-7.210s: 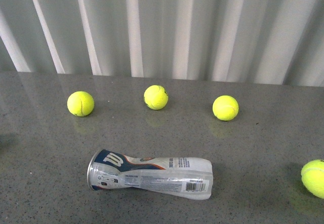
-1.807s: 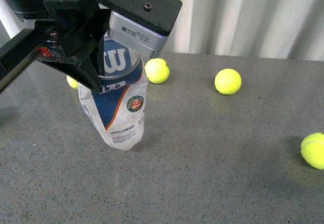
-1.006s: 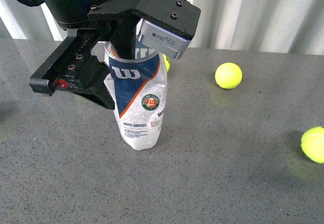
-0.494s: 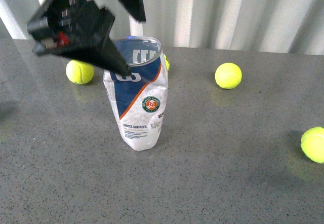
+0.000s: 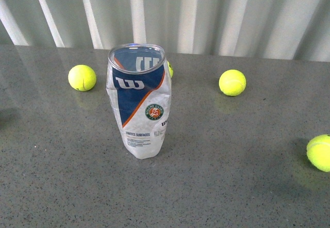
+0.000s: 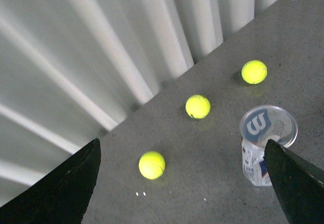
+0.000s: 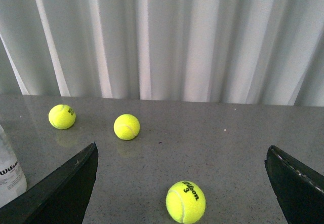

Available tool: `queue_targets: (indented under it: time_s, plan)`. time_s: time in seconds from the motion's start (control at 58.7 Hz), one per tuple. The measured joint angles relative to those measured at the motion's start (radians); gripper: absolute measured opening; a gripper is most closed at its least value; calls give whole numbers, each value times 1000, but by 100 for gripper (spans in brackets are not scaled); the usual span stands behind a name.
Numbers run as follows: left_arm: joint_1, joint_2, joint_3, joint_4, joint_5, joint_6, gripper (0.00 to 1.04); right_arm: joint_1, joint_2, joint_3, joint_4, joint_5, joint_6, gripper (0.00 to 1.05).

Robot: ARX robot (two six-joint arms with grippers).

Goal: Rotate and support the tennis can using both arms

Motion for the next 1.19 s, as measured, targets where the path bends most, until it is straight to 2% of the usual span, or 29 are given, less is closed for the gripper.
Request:
queue_targets:
  time_s: [0.051,0.136,0.17,0.205,0.239,0.29,0.375,0.682,1.006,1.091,1.193]
  plan:
    - [103,-55,-77,10,33,-61,98,0,0,0,0,0,0,98]
    - [212,-88,-137,33,76,-135,98,0,0,0,0,0,0,98]
    - [230,-108,-178,112,24,-194,94,0,0,0,0,0,0,98]
    - [252,-148,-256,260,-76,-296,87,0,0,0,0,0,0,98]
    - [265,-178,-316,358,-121,-364,82,0,0,0,0,0,0,98]
    - [264,-227,-403,481,-172,-457,73,0,0,0,0,0,0,98]
    - [236,-294,-508,566,-225,-537,58,0,0,0,0,0,0,98]
    - [89,-458,-739,612,-351,-596,5,0,0,0,0,0,0,98]
    - [-5,-598,-863,603,-441,-607,4,0,0,0,0,0,0,98]
    - [-71,-634,-884,587,-535,-608,4,0,0,0,0,0,0,98]
    - [-110,-677,-908,570,-544,-609,4,0,0,0,0,0,0,98]
